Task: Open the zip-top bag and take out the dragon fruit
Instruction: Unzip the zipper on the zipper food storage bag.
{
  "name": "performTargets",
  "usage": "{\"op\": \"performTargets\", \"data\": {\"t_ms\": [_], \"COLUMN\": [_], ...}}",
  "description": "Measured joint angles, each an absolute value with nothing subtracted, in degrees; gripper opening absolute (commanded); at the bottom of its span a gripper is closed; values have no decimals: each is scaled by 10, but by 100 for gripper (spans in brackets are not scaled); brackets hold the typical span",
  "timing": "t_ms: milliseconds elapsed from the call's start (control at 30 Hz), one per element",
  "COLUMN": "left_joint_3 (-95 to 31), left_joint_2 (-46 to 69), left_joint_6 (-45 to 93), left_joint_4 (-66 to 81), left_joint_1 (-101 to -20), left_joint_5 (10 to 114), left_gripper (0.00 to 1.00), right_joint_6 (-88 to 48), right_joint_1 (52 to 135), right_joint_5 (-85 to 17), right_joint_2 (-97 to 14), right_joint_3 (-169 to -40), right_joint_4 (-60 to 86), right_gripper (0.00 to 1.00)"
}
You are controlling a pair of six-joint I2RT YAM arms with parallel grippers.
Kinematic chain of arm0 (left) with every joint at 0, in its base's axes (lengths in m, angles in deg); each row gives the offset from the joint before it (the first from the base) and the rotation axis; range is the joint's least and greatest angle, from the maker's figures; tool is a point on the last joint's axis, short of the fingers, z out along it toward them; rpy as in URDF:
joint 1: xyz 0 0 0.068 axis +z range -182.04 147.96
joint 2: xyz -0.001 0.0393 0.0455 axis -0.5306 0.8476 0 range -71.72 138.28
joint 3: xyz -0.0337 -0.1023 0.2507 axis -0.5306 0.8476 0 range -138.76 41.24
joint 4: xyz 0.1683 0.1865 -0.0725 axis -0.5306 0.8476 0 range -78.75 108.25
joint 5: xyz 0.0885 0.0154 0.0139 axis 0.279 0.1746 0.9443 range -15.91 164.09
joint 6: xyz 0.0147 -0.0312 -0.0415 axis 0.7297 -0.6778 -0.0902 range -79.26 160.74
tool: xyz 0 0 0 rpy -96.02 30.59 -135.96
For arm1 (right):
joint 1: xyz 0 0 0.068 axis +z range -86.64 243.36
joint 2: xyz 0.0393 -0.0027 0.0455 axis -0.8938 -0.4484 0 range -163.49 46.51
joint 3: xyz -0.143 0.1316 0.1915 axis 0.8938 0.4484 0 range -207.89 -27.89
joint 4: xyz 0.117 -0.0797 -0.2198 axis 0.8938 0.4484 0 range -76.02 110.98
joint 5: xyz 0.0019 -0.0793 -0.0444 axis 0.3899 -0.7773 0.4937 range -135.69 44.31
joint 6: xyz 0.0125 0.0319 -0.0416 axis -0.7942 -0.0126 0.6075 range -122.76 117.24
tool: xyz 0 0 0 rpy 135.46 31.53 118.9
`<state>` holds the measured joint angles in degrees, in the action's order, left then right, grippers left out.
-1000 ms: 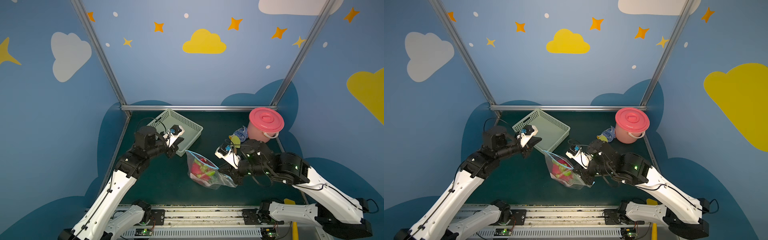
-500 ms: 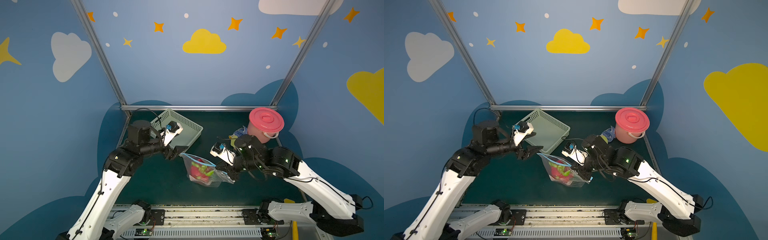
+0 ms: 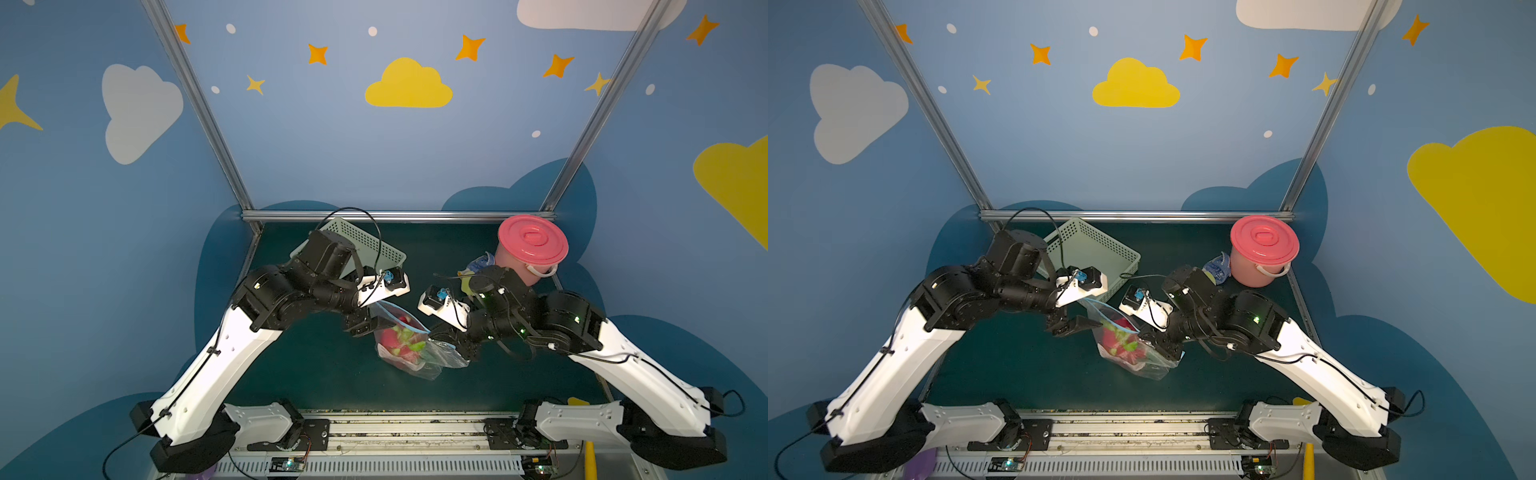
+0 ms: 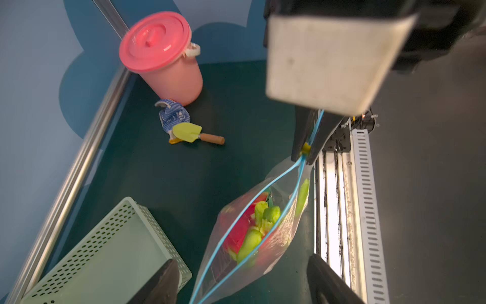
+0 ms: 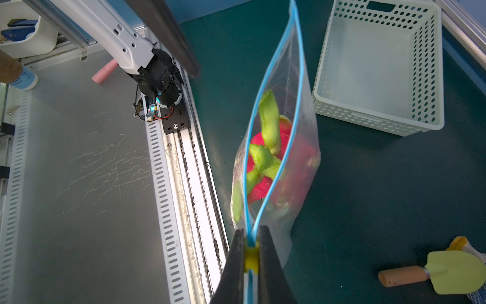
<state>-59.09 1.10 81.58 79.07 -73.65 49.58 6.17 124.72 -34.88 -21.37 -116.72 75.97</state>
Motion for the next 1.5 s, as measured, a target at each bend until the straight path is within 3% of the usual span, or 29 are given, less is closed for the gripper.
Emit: {"op": "performTargets", "data": {"t_ms": [1033,1100,1200,1500], "left_joint_3": [-609,-599,-569,-527], "left_joint_2": [73,68,53,22], "left_joint_6": [847,846,848,850], "left_joint_4": [802,805,815,827], "left_joint_1": [-760,-761,-761,-750], "left_joint_5": [538,538,540,565], "left_gripper": [73,66,40,36], "right_joint_6": [93,96,100,106], "right_joint_1": [1287,1287,1287,1286], "right_joint_5": [-356,-357,-359,-363], "right_joint_2": [-227,-226,-225,-219], "right_joint_3": [-1176,-1176,-1176,-1167], "right_joint_4": [765,765,765,768], "right_gripper": [0,0,0,0]}}
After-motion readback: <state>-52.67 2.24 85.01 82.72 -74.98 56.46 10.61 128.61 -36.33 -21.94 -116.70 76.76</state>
